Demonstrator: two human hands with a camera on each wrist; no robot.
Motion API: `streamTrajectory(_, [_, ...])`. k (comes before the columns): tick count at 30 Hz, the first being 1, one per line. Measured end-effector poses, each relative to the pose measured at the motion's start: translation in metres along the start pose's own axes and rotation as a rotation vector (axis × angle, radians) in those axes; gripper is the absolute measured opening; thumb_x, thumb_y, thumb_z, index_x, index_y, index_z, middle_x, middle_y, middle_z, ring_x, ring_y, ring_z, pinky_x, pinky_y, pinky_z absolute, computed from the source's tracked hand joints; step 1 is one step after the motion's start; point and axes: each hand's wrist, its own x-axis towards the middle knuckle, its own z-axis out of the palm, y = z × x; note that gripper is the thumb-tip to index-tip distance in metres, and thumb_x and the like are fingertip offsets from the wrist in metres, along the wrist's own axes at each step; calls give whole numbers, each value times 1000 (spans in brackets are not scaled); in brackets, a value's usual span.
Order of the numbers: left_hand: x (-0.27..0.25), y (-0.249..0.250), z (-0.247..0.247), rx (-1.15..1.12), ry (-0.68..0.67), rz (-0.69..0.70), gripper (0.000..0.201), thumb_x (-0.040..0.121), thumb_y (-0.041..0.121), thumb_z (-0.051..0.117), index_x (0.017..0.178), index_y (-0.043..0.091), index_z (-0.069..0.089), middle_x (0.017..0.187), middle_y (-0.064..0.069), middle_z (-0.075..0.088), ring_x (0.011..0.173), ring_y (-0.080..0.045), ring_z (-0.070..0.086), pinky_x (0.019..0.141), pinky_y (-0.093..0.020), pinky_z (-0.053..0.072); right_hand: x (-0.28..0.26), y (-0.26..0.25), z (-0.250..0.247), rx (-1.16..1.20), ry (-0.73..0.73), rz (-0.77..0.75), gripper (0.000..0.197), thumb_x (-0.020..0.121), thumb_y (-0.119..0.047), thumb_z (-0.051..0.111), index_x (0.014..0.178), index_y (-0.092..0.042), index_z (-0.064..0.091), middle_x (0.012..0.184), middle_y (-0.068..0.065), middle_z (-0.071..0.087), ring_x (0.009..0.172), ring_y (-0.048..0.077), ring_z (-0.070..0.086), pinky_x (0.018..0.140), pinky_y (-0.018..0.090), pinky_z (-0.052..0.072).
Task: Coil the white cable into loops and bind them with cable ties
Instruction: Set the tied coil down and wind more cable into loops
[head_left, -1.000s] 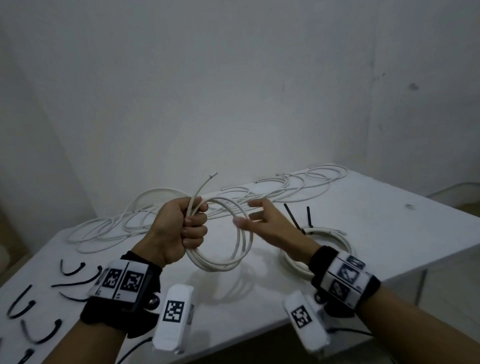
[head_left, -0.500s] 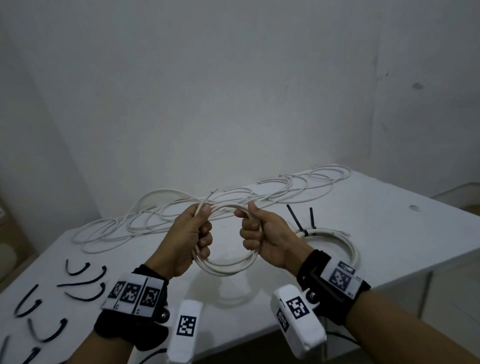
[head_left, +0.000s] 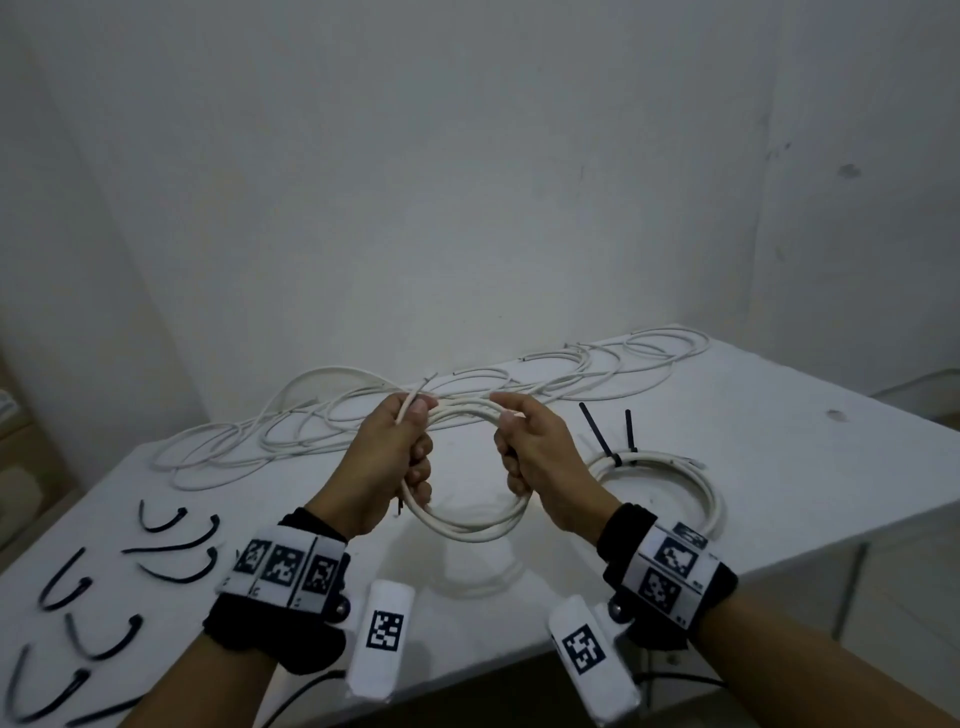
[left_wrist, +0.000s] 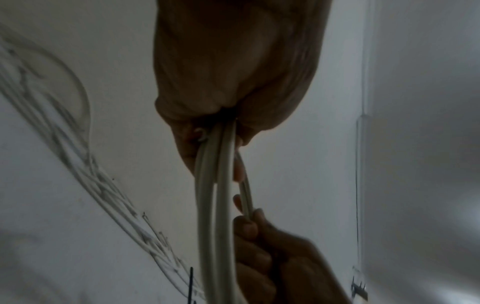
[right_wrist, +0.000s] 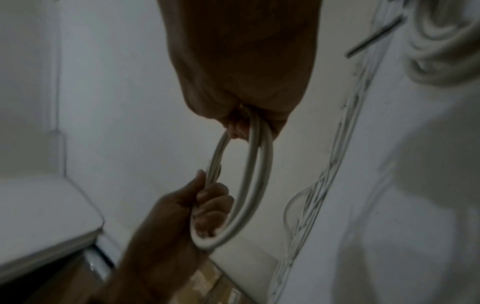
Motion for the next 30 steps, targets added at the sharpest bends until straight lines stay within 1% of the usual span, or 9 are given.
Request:
streamTrajectory(3, [-2,-2,5,170,48,75,22,102,35,40,104,15,48,67,-5,37,44,-12,39,45,-34,50,1,1,4,-275,83,-192,27,101,-18,40,121,-23,58,65,-14,47,44,-1,40,44,11,31])
streamTrajectory(6, [-4,-7,8,309,158,216,16,101,40,37,115,32,42,66,-8,42,38,-14,46,47,-43,54,5,3,8,-353,149,-287,28,100,-17,43,120,-21,62,66,-20,50,52,-9,49,55,9,34])
streamTrajectory(9, [0,-14,9,268,257,378,20,103,30,37,121,35,45,63,-7,39,38,-13,42,37,-33,48,8,3,10,-323,192,-333,26,99,-16,46,116,-18,66,62,-23,52,53,-8,50,57,10,34])
streamTrajectory(12, [6,-17,7,175,327,334,21,102,21,40,111,24,59,67,-6,40,40,-12,37,35,-25,42,9,0,13,-349,207,-411,24,97,-13,49,112,-15,67,60,-25,54,59,-8,52,59,7,37])
streamTrajectory(15, [7,-16,5,170,273,287,21,101,22,43,101,24,63,64,-5,39,40,-12,36,37,-25,41,9,0,12,-299,191,-408,24,98,-13,48,110,-17,67,57,-28,54,48,0,46,52,10,34])
streamTrajectory(20, [1,-11,1,255,39,269,18,95,35,56,98,18,62,55,0,39,40,-15,39,39,-29,46,9,-2,8,-116,158,-301,24,98,-12,46,100,-23,67,54,-11,41,45,7,31,38,19,29])
streamTrajectory(25, [1,-8,-3,165,-56,205,22,99,25,51,96,4,59,62,-3,37,40,-14,35,38,-27,43,9,-9,3,-222,23,-187,22,99,-18,43,100,-13,64,64,2,46,52,15,43,37,24,40])
streamTrajectory(28, [0,-6,-1,3,-69,138,24,100,22,46,95,3,58,59,-1,33,40,-12,30,36,-21,36,8,-15,4,-509,-40,-246,28,99,-27,44,99,-3,59,72,3,48,62,19,50,47,37,52])
streamTrajectory(30, [0,-5,0,-54,-71,121,24,100,22,46,97,2,58,58,0,32,40,-11,29,35,-20,35,8,-19,5,-726,-37,-380,28,99,-29,45,112,-9,59,85,-3,50,77,14,51,72,42,53])
